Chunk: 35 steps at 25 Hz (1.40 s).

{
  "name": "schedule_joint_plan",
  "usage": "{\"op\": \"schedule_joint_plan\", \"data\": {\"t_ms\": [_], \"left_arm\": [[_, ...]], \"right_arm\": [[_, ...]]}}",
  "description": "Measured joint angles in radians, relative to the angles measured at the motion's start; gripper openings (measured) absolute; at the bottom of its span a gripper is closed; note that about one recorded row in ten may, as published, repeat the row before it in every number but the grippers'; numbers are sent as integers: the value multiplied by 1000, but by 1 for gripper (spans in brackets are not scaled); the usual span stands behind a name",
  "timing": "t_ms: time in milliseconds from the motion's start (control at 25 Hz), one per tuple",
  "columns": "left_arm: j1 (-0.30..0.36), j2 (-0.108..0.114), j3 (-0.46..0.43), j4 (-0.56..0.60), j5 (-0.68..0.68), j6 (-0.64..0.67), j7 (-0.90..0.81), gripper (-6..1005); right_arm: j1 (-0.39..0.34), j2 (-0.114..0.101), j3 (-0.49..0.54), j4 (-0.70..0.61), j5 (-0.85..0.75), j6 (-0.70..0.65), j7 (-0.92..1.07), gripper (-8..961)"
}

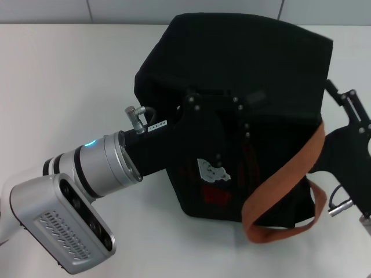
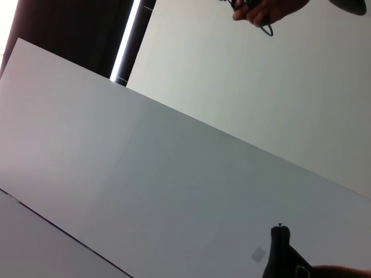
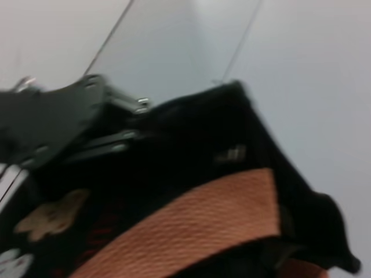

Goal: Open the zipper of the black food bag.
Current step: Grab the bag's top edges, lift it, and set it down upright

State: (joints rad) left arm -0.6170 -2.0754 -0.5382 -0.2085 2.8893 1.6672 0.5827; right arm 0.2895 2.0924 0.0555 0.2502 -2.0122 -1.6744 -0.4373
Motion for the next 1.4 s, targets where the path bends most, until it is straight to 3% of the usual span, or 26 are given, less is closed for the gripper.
{"op": "schedule_joint_plan", "data": {"t_ms": [320, 1160, 1280, 1400], "left_arm": [[0, 0, 0, 0, 0, 1, 0, 91], [2, 0, 0, -2, -1, 5, 0, 91], [2, 0, 0, -2, -1, 5, 0, 91], [3, 0, 0, -4, -1, 5, 0, 91]], "right_arm": [[-1, 0, -38, 12, 0, 16, -86, 821], [-7, 0, 12, 73, 10, -19, -160, 814], [-3, 0, 11, 74, 11, -13, -161, 643], [-1, 0, 5, 72, 10, -10, -161, 579]]}}
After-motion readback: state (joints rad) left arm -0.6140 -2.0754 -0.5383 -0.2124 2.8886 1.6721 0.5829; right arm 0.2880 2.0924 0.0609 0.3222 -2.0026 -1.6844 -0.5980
